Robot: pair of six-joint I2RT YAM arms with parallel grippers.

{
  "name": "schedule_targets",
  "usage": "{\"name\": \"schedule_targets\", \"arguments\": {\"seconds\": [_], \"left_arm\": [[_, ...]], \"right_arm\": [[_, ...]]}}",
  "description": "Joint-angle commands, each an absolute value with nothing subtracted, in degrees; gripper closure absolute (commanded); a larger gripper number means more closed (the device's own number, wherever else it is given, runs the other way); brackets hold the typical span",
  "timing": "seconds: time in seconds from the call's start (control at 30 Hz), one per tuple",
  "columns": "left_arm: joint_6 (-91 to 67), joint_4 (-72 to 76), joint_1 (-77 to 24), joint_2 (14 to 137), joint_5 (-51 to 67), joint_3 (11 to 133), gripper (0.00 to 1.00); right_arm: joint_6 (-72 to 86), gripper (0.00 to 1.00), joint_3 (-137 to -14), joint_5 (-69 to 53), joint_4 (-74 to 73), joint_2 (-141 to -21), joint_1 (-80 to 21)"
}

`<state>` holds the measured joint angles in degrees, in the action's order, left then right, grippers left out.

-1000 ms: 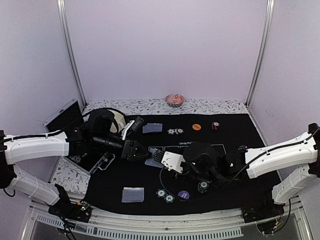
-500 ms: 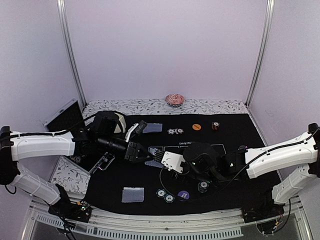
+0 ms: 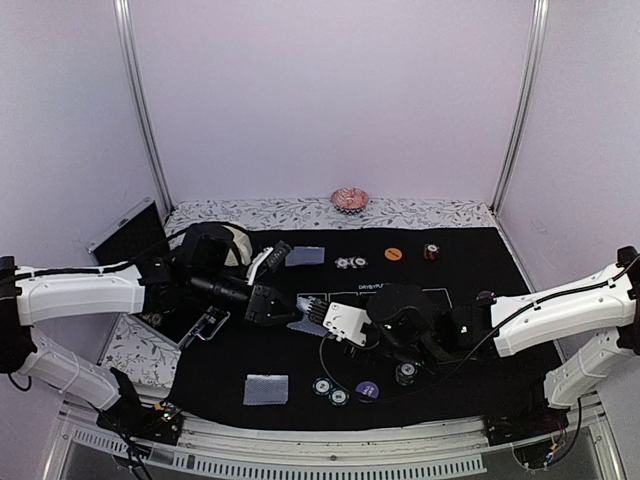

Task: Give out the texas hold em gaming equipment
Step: Pick up the poker card from the face-down deck piles.

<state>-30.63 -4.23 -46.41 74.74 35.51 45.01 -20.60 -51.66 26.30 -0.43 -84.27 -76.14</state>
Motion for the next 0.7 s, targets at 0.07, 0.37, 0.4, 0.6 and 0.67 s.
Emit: {"name": "schedule_targets", "arguments": {"seconds": [0.07, 0.37, 0.4, 0.6, 0.67], "left_arm": [[-29.42, -6.02, -45.61, 73.09, 35.18, 44.25, 0.84], [-29.13, -7.36, -45.29, 71.45, 34.81, 43.85, 0.85], [-29.10, -7.44, -45.19, 71.26, 34.74, 43.78, 0.85], [-29.21, -7.79, -45.17, 70.54, 35.29, 43.60, 0.84], [-29.25, -7.80, -45.05, 70.20, 35.55, 43.44, 0.83]], "right_arm": [[-20.39, 0.44, -51.46, 27.15, -0.08, -81.98, -76.14], [-20.39, 0.44, -51.43, 27.16, -0.18, -81.94, -76.11], [-20.39, 0.44, -51.49, 27.15, -0.13, -81.94, -76.11], [-20.48, 0.44, -51.52, 27.15, -0.15, -81.96, -76.11], [-20.48, 0.44, -51.55, 27.15, -0.16, -81.97, -76.06]]}}
